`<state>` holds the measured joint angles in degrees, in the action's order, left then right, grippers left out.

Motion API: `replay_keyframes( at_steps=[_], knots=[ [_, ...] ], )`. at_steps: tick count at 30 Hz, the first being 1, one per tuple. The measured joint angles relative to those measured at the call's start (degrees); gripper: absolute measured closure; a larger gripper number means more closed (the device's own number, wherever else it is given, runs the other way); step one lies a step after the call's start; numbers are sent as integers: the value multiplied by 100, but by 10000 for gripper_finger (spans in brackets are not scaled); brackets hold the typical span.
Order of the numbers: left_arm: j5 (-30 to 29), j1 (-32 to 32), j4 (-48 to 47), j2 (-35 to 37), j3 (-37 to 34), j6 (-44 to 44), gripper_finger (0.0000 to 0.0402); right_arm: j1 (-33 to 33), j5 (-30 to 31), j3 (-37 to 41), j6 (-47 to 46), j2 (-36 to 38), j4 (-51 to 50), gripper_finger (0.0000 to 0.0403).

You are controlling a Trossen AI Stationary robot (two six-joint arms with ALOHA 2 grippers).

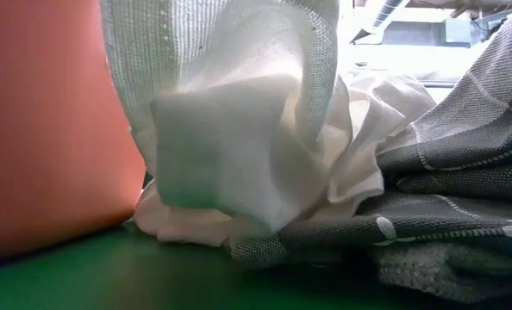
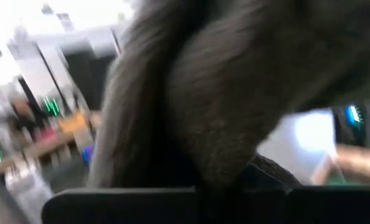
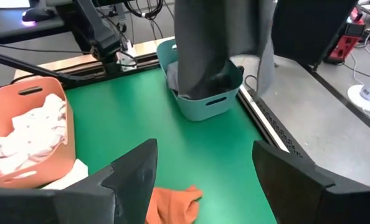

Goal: Sort microfiber towel by color & place in baskets
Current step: Put the black microfiber towel into the green bin

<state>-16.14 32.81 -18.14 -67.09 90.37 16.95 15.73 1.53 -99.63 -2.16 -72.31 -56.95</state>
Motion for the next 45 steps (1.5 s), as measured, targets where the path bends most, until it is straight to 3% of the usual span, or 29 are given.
replay_keyframes(
  at_steps=[5, 10, 16, 20, 27, 34, 45],
  knots=[
    [-63, 83, -1852, 248, 0, -504, 398, -81, -1, 0, -47, 0, -8, 112],
    [-74, 68, -3297, 413, 0, -1691, 398, -83, -1, 0, -61, 0, 20, 112],
    [-92, 167, -4438, 409, 0, -3754, 398, -59, -1, 0, -89, 0, 17, 112],
    [86, 170, -4898, 127, 2, -4482, 398, -59, -1, 0, -89, -9, 32, 112],
    [685, 186, -5590, -1241, -79, -4418, 398, -61, -1, 0, -89, -11, 43, 112],
    [1010, 726, -5730, -2574, -162, -4144, 398, -341, -1, 0, -386, -11, 23, 112],
    [1582, 1775, -5716, -3058, -164, -4215, 390, -664, 77, 0, -712, -11, 52, 112]
  ],
)
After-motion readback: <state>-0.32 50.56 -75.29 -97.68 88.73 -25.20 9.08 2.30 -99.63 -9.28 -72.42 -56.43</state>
